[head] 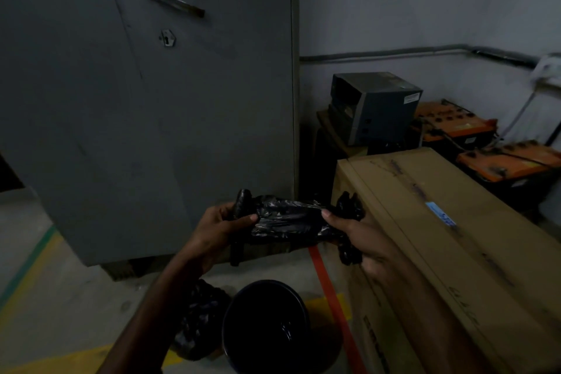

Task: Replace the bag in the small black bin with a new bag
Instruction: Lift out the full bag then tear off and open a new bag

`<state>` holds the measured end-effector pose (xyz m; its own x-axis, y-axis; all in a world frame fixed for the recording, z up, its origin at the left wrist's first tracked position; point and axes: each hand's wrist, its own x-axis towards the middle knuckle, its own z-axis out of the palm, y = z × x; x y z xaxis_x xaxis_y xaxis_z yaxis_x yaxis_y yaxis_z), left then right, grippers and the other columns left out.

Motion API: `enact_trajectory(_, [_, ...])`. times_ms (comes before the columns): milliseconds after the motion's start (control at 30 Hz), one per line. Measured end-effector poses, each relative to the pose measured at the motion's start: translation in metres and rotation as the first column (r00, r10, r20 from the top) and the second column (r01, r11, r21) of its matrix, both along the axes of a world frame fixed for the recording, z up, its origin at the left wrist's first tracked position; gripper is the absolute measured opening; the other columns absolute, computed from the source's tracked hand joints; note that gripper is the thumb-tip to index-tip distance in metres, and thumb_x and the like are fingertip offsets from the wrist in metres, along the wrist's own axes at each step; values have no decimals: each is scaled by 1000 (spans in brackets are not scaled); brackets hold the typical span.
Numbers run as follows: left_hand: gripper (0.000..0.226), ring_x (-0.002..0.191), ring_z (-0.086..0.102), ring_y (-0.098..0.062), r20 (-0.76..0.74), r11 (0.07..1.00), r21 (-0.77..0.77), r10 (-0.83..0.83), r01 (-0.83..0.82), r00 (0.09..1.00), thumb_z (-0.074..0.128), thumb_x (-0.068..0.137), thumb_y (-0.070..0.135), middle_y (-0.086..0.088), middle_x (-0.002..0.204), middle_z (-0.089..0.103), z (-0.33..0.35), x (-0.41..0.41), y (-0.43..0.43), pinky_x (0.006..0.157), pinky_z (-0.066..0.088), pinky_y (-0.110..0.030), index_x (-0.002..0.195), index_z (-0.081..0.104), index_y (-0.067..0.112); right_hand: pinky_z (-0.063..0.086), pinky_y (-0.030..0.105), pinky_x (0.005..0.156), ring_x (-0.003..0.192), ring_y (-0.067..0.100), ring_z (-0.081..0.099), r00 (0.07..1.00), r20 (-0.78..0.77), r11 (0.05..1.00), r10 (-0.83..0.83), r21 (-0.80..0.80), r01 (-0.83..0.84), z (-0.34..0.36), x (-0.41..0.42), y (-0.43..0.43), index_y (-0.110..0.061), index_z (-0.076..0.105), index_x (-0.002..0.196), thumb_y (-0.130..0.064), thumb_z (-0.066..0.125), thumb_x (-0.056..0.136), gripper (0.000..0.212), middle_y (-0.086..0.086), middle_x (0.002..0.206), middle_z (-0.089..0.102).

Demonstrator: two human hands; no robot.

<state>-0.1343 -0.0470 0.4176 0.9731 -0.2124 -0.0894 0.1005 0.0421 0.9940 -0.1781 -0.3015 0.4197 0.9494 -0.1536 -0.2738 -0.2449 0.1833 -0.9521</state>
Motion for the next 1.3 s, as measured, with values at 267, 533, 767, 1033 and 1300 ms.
enact_trajectory(267, [16,58,50,-23,-255,942,-61,305,-331,917,43,89,6,-8,66,53,3,-4,-43,52,40,-29,84,58,5,55,36,69,100,28,67,978,-73,944,-196,254,209,5,8,28,-13,65,122,-13,53,99,25,12,121,69])
enact_trajectory(533, [24,73,70,-25,-22,973,-47,224,-225,974,80,80,6,-19,83,71,4,-2,-40,57,57,-29,96,64,0,57,45,94,103,22,72,993,112,995,-35,-89,45,19,11,43,-14,73,107,-43,97,46,72,5,109,76])
enact_trajectory(767, [21,60,53,-11,403,985,21,151,-174,902,72,90,11,-5,66,51,22,-10,-34,53,44,-21,79,55,6,61,25,75,88,6,76,972,56,972,228,-69,-224,18,1,38,-27,73,102,-30,88,72,34,-7,96,79])
enact_trajectory(1033, [47,40,37,-7,256,857,26,491,-514,833,50,99,51,8,47,40,21,-1,-4,49,29,-25,63,41,22,56,44,93,109,20,67,977,126,967,-174,-168,194,25,-3,14,-26,63,120,-77,73,60,79,-2,119,68])
enact_trajectory(1300, [39,36,30,-7,111,902,64,420,-428,901,52,100,44,3,53,36,-5,-2,60,41,22,-18,69,39,24,56,33,77,91,21,69,881,175,880,-440,-112,461,28,-18,-95,-14,59,125,-49,72,84,56,3,105,70])
